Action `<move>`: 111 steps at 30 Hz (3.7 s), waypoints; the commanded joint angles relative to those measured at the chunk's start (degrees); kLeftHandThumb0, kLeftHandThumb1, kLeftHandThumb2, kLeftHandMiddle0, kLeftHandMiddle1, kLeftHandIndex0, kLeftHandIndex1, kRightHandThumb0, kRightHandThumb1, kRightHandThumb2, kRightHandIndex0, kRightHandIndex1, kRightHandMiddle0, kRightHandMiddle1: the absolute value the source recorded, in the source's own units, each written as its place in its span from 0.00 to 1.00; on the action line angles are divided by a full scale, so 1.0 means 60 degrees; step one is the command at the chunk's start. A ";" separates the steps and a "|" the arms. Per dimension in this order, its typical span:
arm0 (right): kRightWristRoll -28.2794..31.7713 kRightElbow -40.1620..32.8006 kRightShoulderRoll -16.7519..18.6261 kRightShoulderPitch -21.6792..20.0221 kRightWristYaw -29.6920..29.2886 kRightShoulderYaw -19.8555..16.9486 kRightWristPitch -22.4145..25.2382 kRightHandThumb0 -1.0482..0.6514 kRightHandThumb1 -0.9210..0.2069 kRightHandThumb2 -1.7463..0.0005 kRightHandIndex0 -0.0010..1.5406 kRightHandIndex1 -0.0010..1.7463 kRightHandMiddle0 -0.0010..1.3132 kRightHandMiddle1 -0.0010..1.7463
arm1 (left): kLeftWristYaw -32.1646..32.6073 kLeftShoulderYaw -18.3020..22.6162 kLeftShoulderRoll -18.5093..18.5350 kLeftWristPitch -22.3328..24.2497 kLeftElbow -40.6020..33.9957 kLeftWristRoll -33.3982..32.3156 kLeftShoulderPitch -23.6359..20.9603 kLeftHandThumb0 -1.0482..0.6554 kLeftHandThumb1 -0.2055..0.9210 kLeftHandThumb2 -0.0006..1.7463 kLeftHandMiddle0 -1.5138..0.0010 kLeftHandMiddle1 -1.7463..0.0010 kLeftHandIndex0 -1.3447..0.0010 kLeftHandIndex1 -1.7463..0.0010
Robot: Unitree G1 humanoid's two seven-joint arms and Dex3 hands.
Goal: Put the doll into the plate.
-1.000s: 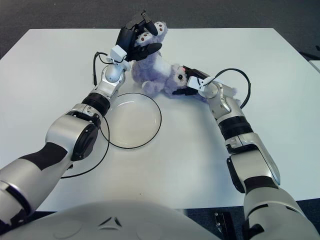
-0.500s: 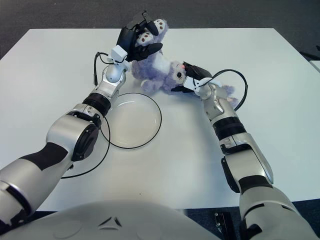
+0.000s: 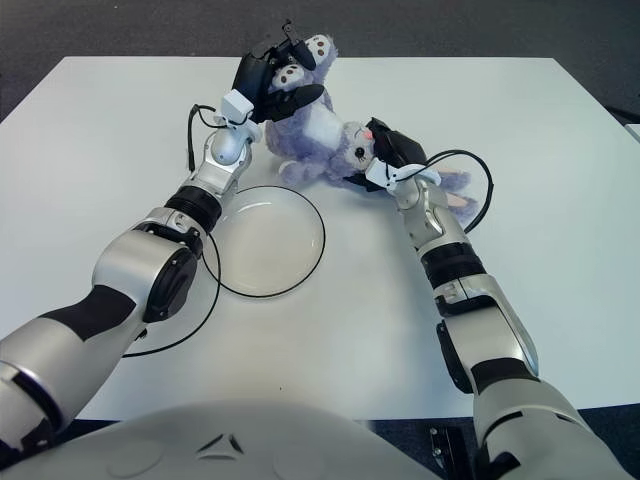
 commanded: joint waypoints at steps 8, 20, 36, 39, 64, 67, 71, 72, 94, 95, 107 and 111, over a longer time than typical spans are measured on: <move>0.0250 0.0342 -0.0075 0.0286 0.0261 -0.0138 -0.0260 0.38 0.38 0.38 0.53 1.00 0.35 1.00 | -0.0004 0.0025 0.0109 0.0211 -0.0018 -0.0026 0.0017 0.67 1.00 0.03 0.49 0.00 0.58 0.00; 0.0807 -0.0387 -0.0474 0.0179 0.1416 -0.0602 -0.0061 0.38 0.38 0.38 0.54 1.00 0.36 1.00 | 0.0521 0.0530 0.0428 0.0290 -0.0100 -0.0368 0.0131 0.51 1.00 0.03 0.57 0.00 0.64 0.00; 0.1084 -0.2072 -0.0655 0.0255 0.2760 -0.1081 0.1189 0.37 0.39 0.37 0.54 1.00 0.36 1.00 | -0.0238 0.1384 0.1115 0.0029 -0.0029 -0.1318 0.0127 0.41 1.00 0.19 0.57 0.00 0.72 0.08; 0.1204 -0.2157 -0.0680 0.0272 0.2877 -0.1191 0.1172 0.37 0.40 0.36 0.55 1.00 0.36 1.00 | 0.0029 0.1332 0.1358 -0.0355 0.0091 -0.1040 0.0161 0.41 1.00 0.21 0.59 0.00 0.74 0.08; 0.1728 -0.3016 -0.0810 0.0251 0.3350 -0.1768 0.1376 0.37 0.44 0.33 0.56 1.00 0.39 1.00 | 0.1110 0.1188 0.2650 -0.0881 0.0611 -0.0086 0.0258 0.41 1.00 0.29 0.66 0.00 0.85 0.00; 0.1787 -0.3185 -0.0816 0.0271 0.3359 -0.1821 0.1306 0.37 0.44 0.33 0.56 1.00 0.39 1.00 | 0.1159 0.1221 0.2682 -0.0763 0.0633 -0.0089 0.0282 0.41 1.00 0.29 0.66 0.00 0.84 0.00; 0.1869 -0.3357 -0.0850 0.0301 0.3324 -0.1870 0.1053 0.37 0.44 0.33 0.57 1.00 0.39 1.00 | 0.1246 0.1243 0.2710 -0.0592 0.0660 -0.0102 0.0314 0.41 1.00 0.29 0.67 0.00 0.84 0.01; 0.1896 -0.3397 -0.0862 0.0306 0.3312 -0.1884 0.0971 0.37 0.44 0.33 0.57 1.00 0.39 1.00 | 0.1274 0.1252 0.2718 -0.0533 0.0673 -0.0107 0.0322 0.41 1.00 0.28 0.68 0.00 0.84 0.01; 0.2512 -0.5227 -0.0871 0.0623 0.3927 -0.2131 0.1346 0.36 0.46 0.31 0.57 1.00 0.41 1.00 | 0.1742 0.1232 0.2722 0.0205 0.0830 -0.0051 0.0439 0.41 1.00 0.28 0.73 0.00 0.83 0.02; 0.2479 -0.5352 -0.0868 0.0656 0.3949 -0.2109 0.1378 0.36 0.46 0.31 0.57 1.00 0.41 1.00 | 0.1786 0.1226 0.2726 0.0339 0.0848 -0.0042 0.0428 0.41 1.00 0.28 0.73 0.00 0.83 0.02; 0.2546 -0.6378 -0.0821 0.1049 0.4528 -0.1971 0.1924 0.36 0.47 0.31 0.56 1.00 0.41 1.00 | 0.1922 0.1202 0.2702 0.1063 0.0897 -0.0066 0.0389 0.41 1.00 0.27 0.72 0.00 0.82 0.02; 0.2586 -0.6545 -0.0852 0.1111 0.4784 -0.1900 0.2026 0.36 0.47 0.31 0.57 1.00 0.41 1.00 | 0.1937 0.1195 0.2682 0.1095 0.0919 -0.0063 0.0388 0.41 1.00 0.27 0.72 0.00 0.82 0.02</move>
